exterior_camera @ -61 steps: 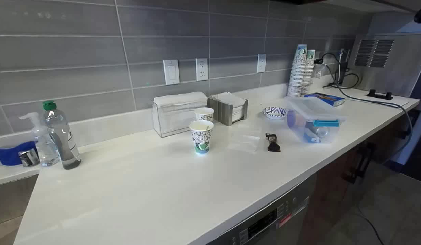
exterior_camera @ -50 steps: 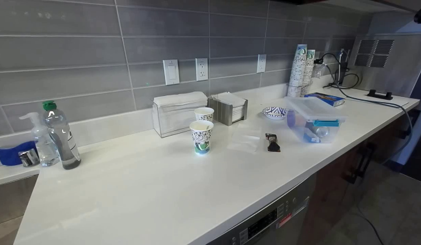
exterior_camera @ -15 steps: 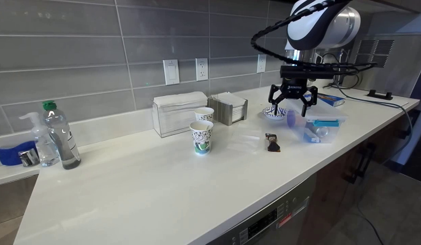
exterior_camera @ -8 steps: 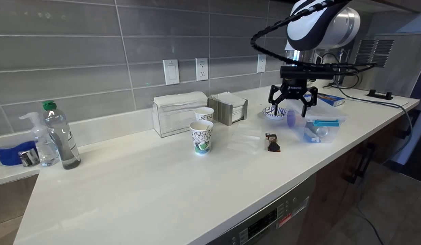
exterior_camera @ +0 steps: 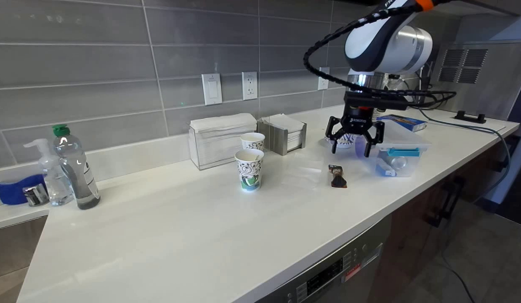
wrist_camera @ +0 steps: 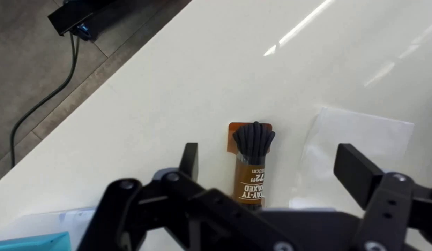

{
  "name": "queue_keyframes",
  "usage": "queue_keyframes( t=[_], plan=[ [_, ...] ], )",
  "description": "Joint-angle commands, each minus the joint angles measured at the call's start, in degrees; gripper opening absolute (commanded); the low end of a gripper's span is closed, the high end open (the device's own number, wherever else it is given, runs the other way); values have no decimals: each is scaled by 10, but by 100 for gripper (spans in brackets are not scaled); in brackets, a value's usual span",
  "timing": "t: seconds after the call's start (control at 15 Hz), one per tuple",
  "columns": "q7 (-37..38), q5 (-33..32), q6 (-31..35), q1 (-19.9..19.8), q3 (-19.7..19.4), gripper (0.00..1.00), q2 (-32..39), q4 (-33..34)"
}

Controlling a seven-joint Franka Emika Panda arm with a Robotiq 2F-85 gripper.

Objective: Move the packet to the left

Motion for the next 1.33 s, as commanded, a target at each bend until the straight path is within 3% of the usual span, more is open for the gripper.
queue_keyframes(
  t=[0.0, 0.93, 1.13, 1.27],
  plan=[
    [-36, 12, 5, 9, -12, 100, 51, 34],
    [-83, -2, 5, 21, -24, 100, 162, 117],
    [-91, -1, 9, 21, -28, 88, 174, 123],
    [-93, -1, 12, 20, -32, 74, 181, 126]
  ],
)
